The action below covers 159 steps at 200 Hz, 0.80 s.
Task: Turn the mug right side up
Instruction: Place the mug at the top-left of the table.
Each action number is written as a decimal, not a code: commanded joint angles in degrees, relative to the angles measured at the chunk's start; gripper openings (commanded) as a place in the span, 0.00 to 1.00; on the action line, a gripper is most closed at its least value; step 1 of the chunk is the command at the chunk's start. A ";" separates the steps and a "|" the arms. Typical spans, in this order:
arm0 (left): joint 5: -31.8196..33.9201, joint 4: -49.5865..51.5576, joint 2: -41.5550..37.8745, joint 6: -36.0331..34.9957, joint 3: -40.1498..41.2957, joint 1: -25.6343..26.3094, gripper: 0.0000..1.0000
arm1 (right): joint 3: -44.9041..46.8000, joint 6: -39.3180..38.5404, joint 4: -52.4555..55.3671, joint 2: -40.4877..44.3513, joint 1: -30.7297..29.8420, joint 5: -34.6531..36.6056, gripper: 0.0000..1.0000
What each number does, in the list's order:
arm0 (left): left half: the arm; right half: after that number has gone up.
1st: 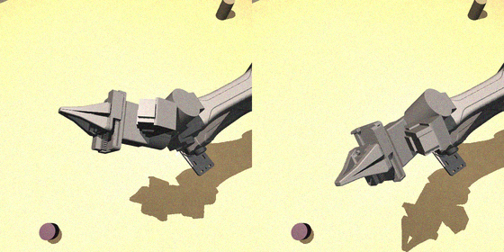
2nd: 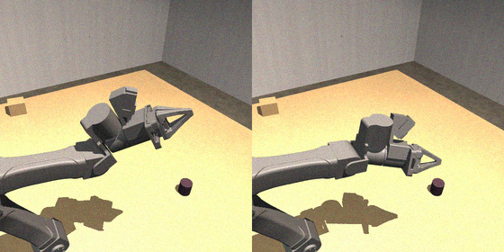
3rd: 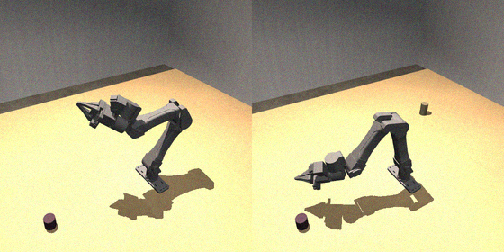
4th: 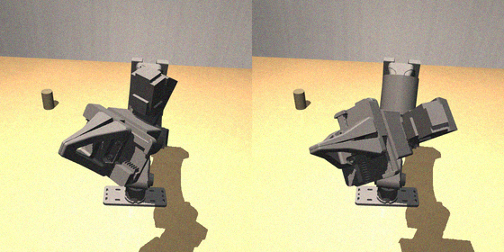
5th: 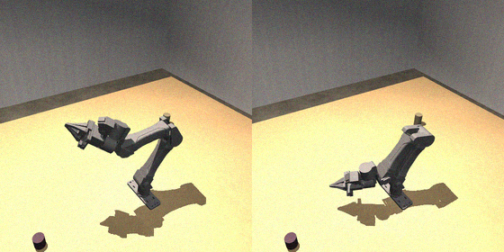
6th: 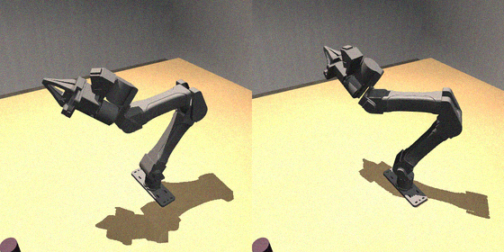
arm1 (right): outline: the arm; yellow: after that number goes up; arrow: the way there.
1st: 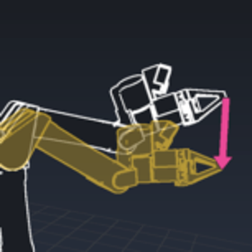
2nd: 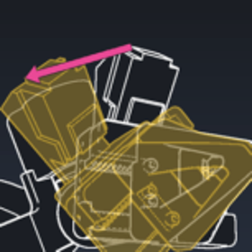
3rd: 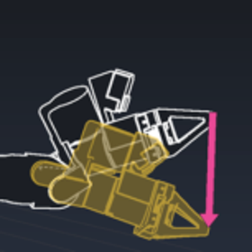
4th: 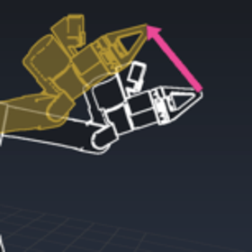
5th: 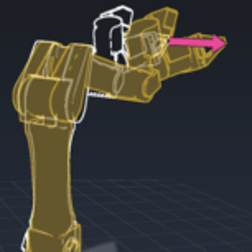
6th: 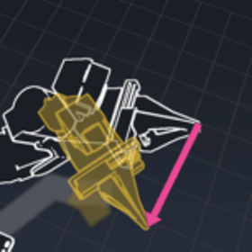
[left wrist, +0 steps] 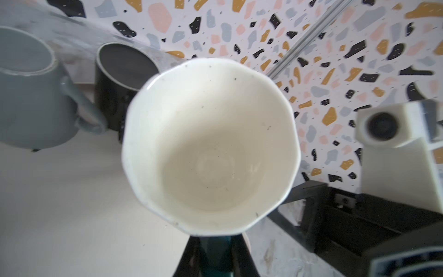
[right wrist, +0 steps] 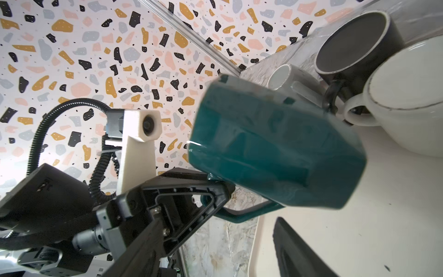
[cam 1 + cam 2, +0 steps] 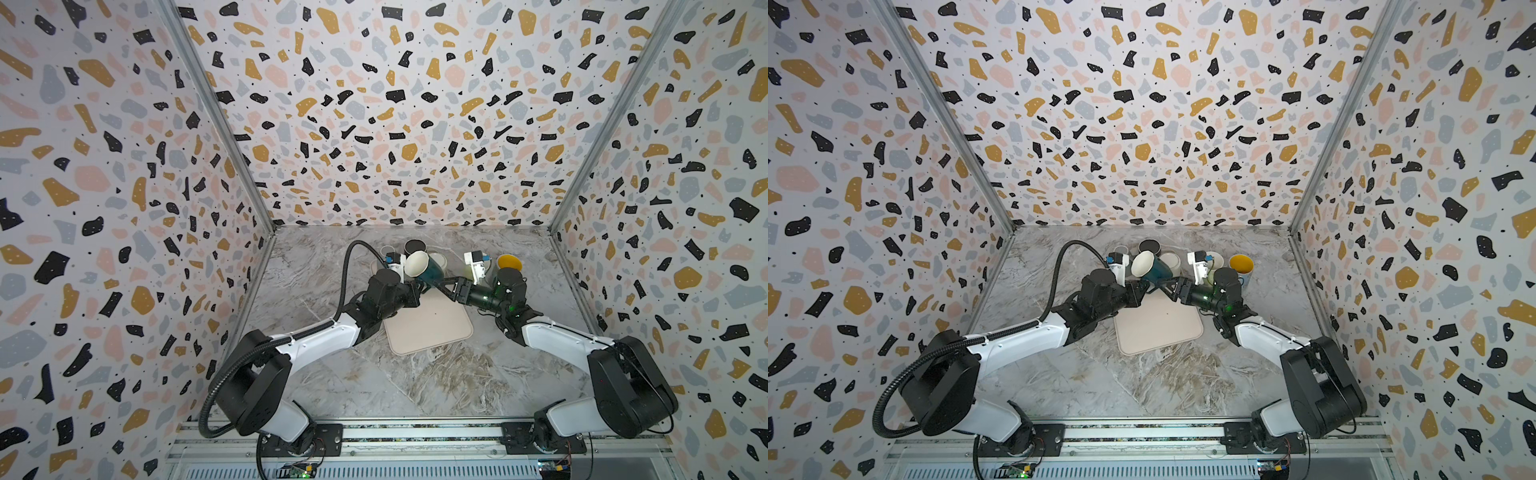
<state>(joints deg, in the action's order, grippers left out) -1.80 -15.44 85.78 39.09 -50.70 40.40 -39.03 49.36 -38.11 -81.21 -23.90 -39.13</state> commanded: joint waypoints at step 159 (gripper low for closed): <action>31.22 15.89 -3.54 -9.54 -7.67 -14.00 0.00 | 6.37 -20.46 25.87 19.81 2.41 11.45 0.82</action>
<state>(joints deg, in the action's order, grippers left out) 19.33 3.86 83.79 32.16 -53.80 28.21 -35.07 31.35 -16.14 -64.25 -21.82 -29.19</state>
